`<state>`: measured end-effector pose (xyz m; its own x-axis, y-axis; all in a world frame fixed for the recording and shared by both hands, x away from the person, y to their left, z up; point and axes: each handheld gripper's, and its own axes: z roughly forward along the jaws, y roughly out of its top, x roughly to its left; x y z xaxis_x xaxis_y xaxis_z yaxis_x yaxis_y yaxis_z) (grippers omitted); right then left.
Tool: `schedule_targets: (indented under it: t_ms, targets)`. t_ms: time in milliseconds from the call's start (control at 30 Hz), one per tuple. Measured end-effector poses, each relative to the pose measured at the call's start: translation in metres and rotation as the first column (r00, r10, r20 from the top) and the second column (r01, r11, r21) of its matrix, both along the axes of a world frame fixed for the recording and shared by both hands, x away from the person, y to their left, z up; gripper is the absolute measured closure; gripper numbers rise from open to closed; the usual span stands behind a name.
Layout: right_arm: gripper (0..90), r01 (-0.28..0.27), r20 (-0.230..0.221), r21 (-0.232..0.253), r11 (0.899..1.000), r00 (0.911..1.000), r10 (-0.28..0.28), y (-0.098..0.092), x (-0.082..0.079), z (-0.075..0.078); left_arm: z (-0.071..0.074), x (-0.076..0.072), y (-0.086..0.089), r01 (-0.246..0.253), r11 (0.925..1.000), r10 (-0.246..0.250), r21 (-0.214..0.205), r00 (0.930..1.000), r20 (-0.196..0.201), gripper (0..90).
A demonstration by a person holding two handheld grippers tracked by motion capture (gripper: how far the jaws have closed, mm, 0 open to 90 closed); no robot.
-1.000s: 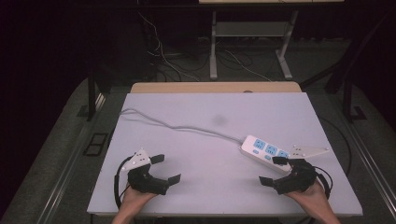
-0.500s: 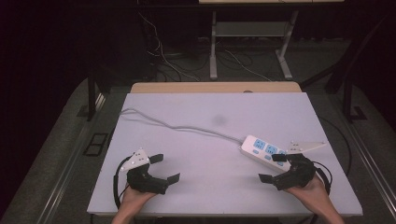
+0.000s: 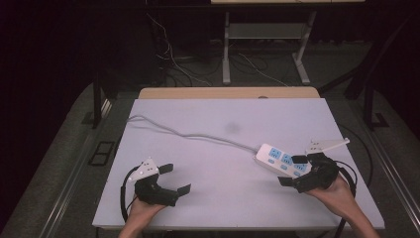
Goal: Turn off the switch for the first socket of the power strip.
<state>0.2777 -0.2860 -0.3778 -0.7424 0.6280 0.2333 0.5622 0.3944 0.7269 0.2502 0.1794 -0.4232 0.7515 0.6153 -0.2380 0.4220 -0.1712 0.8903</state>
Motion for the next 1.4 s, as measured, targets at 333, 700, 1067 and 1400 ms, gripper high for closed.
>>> schedule_targets:
  t_ms: [333,700,1067,1400]
  targets:
    - [1.0,-0.016,-0.011,-0.049,0.999,0.9998,0.015,-0.002,0.015,0.010,0.000,0.000,0.000,-0.001,1.0000,0.001,0.000,1.0000,-0.001,0.0]
    - [1.0,-0.038,-0.018,-0.104,0.994,0.9992,0.036,0.002,0.032,0.020,0.000,0.000,0.000,-0.001,1.0000,0.001,0.001,1.0000,-0.001,0.0]
    - [1.0,-0.063,-0.034,-0.145,0.987,0.9977,0.058,0.008,0.051,0.023,0.000,0.001,0.000,0.000,1.0000,0.000,0.000,1.0000,-0.001,0.0]
    - [4.6,-0.064,-0.068,-0.163,0.985,0.9963,0.054,0.009,0.063,0.014,-0.001,0.001,0.000,0.000,1.0000,0.000,-0.005,1.0000,-0.005,0.0]
